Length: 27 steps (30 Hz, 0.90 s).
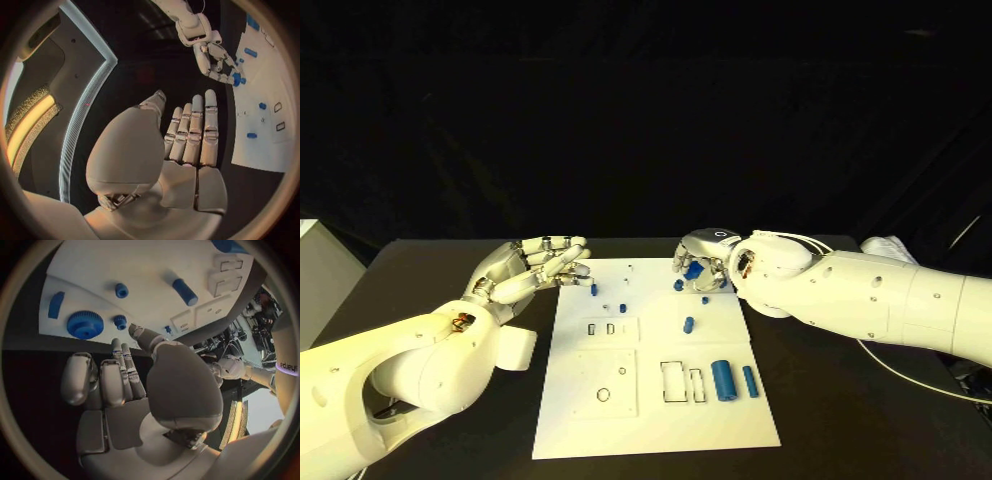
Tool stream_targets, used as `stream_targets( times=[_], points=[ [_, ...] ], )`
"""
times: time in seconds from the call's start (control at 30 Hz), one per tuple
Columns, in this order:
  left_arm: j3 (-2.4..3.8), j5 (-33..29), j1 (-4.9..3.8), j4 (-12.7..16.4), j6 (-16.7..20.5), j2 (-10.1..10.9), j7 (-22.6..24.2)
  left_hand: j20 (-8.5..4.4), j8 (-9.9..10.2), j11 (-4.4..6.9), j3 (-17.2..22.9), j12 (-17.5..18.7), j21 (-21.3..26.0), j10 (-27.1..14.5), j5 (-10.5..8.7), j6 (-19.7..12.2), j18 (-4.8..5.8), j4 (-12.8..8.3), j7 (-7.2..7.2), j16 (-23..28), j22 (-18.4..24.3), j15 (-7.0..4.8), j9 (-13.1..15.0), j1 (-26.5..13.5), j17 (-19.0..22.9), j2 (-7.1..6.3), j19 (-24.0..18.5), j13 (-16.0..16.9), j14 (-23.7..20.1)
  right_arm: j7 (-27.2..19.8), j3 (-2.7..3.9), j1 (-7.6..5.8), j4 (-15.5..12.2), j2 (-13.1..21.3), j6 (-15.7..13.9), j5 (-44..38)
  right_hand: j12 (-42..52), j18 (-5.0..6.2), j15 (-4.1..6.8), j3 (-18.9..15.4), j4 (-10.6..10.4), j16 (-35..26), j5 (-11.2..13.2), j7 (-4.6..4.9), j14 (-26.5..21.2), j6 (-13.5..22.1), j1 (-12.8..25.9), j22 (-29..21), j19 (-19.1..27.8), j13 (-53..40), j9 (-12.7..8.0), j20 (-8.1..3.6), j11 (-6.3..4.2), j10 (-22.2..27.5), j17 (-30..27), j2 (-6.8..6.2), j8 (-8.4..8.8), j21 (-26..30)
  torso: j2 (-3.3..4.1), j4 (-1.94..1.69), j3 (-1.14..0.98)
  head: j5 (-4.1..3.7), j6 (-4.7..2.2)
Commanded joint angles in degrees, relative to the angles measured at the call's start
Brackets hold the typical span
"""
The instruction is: Assemble the parts on the task board
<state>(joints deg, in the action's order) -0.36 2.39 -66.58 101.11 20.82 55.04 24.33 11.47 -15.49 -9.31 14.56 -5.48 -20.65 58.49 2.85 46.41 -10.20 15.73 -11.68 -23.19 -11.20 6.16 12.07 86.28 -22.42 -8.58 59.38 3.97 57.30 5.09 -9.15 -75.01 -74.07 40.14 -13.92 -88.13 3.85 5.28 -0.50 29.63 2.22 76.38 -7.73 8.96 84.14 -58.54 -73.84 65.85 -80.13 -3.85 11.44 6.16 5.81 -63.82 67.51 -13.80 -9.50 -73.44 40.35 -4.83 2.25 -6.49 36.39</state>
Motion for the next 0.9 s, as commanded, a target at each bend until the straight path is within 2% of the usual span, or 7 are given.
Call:
stream_targets(
  times=[0.03,0.67,0.9],
  points=[
    [0.06,0.38,-0.07,0.29,-0.83,-0.08,0.06,-0.04,0.34,-0.04,0.37,0.27,-0.40,0.22,-0.09,0.28,0.15,0.08,-0.46,-0.30,-0.11,0.13,-0.10,0.34,-0.14,-0.18,-0.43,-0.06,-0.52,0.83,0.01,0.16,0.19,-0.18,2.04,-1.88,0.23,-0.56,-0.43,-0.31,-0.06,0.50,-0.42,-0.03,2.42,0.52,-0.54,0.17,-0.25,-0.07,0.10,0.07,-0.07,0.48,0.16,0.09,0.20,-0.30,0.41,-0.22,0.13,-0.06,-0.03],
    [0.07,0.38,-0.08,0.38,-1.01,0.08,-0.33,-0.07,0.35,-0.07,0.51,0.41,-0.79,0.35,-0.09,0.40,0.15,0.08,-0.55,-0.67,-0.38,0.13,-0.12,0.44,-0.51,0.02,-0.53,-0.03,-0.66,1.17,0.00,0.39,1.42,-1.20,2.05,-2.27,0.94,-0.64,-0.29,0.94,-0.86,1.58,-1.07,-0.07,2.30,-0.42,-0.40,1.08,-0.67,-0.20,0.65,0.27,-0.22,-0.95,0.59,1.28,-0.20,-1.02,1.17,-0.82,0.46,-0.42,-0.29],
    [0.07,0.38,-0.08,0.37,-0.61,0.09,-0.47,-0.10,0.36,-0.05,0.73,0.51,-1.14,0.50,-0.08,0.49,0.14,-0.01,-0.56,-0.99,-0.63,0.10,-0.15,0.66,-0.83,0.22,-0.64,-0.01,-0.75,1.19,0.00,0.41,1.82,-1.43,2.24,-1.79,1.23,-0.71,-0.15,2.14,-1.98,2.12,-2.48,-0.22,2.18,-0.78,0.59,1.70,-0.83,-0.17,1.07,0.24,-0.43,-2.13,0.71,1.70,-0.40,-1.40,1.38,-1.02,0.57,-0.56,-0.57]
  ],
)
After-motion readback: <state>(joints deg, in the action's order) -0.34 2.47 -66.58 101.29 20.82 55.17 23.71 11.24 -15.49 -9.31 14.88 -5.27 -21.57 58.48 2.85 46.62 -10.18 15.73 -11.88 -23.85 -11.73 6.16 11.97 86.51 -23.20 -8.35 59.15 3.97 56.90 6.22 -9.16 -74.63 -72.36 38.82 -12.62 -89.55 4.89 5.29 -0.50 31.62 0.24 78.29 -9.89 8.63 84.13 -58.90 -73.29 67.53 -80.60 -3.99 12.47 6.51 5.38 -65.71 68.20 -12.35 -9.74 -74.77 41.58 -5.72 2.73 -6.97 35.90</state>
